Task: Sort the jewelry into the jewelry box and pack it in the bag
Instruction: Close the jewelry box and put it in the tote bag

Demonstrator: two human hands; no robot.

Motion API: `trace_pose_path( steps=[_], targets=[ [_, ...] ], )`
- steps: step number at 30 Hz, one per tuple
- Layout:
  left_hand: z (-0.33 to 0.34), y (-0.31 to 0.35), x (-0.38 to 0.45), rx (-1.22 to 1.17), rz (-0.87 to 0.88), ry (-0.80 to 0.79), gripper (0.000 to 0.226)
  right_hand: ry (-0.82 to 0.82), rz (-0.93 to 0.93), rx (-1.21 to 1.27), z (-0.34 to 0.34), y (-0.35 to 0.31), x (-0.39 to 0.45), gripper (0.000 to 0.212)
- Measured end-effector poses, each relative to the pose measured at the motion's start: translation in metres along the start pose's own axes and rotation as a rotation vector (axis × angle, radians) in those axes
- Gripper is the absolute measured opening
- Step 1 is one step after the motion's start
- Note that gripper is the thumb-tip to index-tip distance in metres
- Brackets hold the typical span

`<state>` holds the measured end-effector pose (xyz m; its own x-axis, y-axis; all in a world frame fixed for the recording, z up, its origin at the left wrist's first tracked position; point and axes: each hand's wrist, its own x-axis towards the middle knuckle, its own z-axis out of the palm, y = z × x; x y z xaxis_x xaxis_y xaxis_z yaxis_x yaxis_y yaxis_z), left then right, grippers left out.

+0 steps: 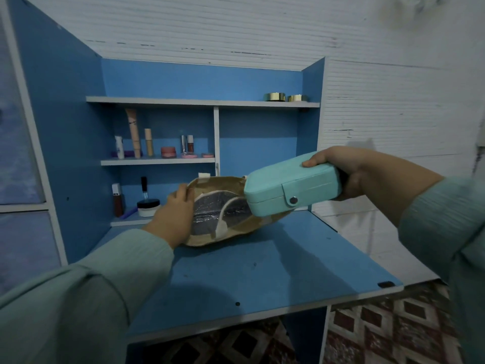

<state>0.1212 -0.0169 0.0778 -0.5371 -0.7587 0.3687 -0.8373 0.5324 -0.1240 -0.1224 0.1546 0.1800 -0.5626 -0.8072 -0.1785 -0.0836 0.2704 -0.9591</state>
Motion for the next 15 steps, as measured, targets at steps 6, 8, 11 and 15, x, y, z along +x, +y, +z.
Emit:
trace_pose_path(
  steps=[6,8,11,15],
  targets=[
    [0.003,0.001,-0.002,0.018,0.019,0.009,0.089,-0.01,-0.055,0.05,0.015,-0.016,-0.001,0.021],
    [0.001,-0.002,-0.001,-0.044,0.043,0.011,0.085,-0.027,-0.054,0.053,0.023,-0.016,0.0,0.022],
    [-0.007,-0.005,0.0,-0.129,0.052,0.022,0.074,-0.064,-0.049,0.043,0.038,-0.012,0.004,0.021],
    [-0.018,-0.009,0.001,-0.198,0.062,0.052,0.064,-0.105,-0.015,0.011,0.055,-0.003,0.011,0.023]
  ],
)
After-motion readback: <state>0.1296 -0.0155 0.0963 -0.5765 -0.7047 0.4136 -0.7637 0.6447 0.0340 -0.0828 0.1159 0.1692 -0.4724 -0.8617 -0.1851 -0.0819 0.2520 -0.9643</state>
